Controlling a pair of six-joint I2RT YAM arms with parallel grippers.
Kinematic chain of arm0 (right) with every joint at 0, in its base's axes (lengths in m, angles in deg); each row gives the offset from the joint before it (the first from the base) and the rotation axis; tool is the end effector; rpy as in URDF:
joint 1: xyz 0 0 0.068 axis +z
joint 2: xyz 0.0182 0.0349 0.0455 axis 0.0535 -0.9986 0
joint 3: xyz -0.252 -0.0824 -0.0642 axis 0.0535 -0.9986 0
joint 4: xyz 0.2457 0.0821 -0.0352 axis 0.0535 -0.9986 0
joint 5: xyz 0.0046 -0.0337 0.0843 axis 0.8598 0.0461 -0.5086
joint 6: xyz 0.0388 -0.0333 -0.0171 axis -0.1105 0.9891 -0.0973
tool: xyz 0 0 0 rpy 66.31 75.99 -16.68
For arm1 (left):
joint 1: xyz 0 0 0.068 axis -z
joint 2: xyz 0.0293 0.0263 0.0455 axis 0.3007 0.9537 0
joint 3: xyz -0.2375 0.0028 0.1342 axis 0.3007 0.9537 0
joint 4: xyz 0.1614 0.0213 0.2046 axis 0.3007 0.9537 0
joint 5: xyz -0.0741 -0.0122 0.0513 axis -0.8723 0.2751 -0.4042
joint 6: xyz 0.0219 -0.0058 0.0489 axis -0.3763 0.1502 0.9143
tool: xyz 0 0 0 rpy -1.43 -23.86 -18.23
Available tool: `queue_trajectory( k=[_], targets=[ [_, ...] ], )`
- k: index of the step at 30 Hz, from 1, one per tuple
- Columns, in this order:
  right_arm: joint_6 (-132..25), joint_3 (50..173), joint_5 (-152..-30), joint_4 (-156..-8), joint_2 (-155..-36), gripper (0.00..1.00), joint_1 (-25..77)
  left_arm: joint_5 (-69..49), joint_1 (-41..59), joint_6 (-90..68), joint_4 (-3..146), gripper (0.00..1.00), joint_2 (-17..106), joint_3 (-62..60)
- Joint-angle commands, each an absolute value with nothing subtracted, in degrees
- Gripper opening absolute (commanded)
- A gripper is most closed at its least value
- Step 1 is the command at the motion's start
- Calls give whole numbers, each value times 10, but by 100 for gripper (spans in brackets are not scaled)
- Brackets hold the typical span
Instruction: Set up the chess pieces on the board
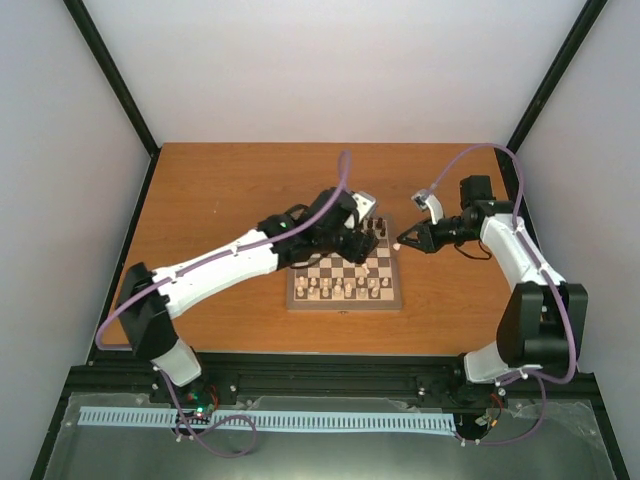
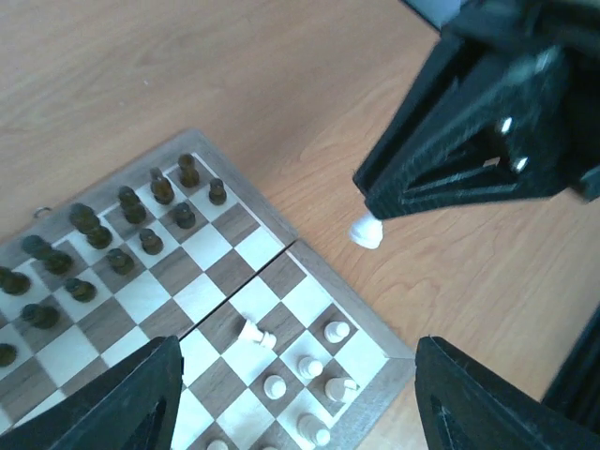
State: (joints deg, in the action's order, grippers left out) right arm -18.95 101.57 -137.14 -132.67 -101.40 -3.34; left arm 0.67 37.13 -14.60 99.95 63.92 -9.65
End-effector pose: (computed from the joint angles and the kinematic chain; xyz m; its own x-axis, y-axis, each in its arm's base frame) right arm 0.2853 0.0273 0.2518 -0.7422 -0.2698 -0.6135 -0.6465 0.5293 0.5494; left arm 0.2191 -0.3060 0.3055 -0.5715 0.3505 -0.7420 0.6694 0.7221 -0.1745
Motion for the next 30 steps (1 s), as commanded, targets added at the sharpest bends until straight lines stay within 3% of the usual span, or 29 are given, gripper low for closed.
queue_trajectory(
  k=[1,8,13,20,30],
  targets=[
    [-141,973,-1279,-1279,-962,12,-13,-15,351,-202,1132,70,597,-169],
    [-64,895,-1191,-1260,-892,12,63,-21,340,-200,1203,73,569,-189],
    [-16,871,-1172,-1271,-887,12,93,67,289,-158,1205,84,548,-146],
    [1,821,-1105,-1234,-877,13,148,21,179,-164,1127,84,530,-44],
    [-12,797,-1068,-1182,-886,13,181,14,171,-165,1122,84,523,-38]
  ],
)
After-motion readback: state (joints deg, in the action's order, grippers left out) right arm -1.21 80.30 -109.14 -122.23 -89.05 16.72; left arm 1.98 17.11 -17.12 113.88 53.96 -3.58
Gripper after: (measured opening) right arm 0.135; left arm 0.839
